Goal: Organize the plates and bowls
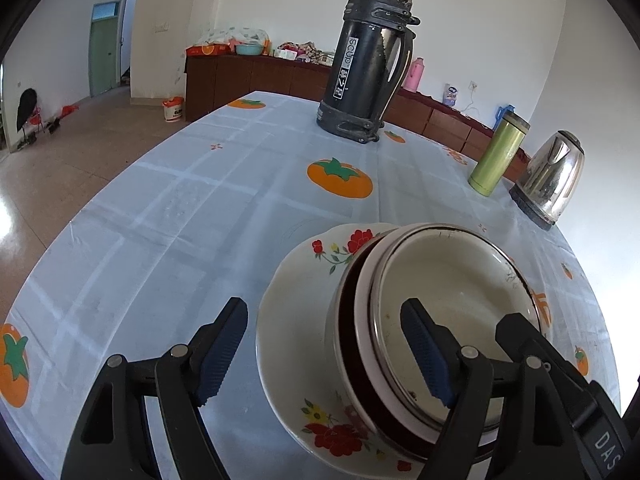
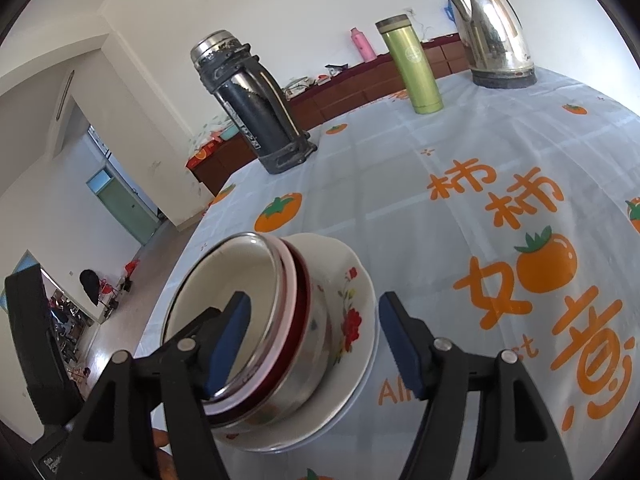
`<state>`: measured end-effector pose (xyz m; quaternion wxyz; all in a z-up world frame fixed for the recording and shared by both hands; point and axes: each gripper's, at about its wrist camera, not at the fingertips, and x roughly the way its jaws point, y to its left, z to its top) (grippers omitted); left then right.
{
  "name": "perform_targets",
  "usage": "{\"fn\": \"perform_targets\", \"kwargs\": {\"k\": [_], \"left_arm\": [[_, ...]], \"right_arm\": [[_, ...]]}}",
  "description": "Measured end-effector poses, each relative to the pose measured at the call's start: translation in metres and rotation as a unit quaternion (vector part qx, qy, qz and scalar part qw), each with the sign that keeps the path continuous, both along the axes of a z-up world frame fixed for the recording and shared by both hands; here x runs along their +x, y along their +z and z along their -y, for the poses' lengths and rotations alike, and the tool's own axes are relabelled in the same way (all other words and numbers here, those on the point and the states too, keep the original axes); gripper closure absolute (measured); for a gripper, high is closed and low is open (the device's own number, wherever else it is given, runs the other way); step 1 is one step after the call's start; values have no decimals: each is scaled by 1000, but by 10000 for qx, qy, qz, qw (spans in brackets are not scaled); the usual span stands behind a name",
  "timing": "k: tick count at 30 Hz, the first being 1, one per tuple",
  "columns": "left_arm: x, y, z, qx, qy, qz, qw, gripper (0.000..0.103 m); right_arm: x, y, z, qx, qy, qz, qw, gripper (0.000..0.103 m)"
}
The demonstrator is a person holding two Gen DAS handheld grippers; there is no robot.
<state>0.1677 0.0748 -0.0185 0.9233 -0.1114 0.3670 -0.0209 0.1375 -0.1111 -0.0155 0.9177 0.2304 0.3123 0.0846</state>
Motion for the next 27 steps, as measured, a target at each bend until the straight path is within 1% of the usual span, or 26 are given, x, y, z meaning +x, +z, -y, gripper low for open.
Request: {"fn": "perform_targets", "kwargs": {"k": [3, 8, 12, 15, 21, 27], "left_arm": [[-4, 1, 0, 29, 28, 84, 10000, 22], [-9, 3, 3, 234, 37, 225, 9995, 22], [-13, 3, -1, 111, 23, 245, 9996, 22], [-19, 4, -4, 51, 83, 395, 9992, 22], [-28, 12, -1, 202, 195, 732, 9969, 22], [-35, 13, -4, 188, 285, 937, 9950, 22]], "right_arm": [[-3, -1, 1, -13, 4, 30, 10000, 29], [-6, -3, 3, -37, 20, 74, 10000, 28], [-9, -2, 3, -29, 37, 157, 9999, 24], [-12, -2, 3, -24, 71, 245, 9997, 22], [-19, 1, 2, -32, 92, 450, 9989, 17], [-25, 4, -1, -113, 94, 615, 9980, 13]]}}
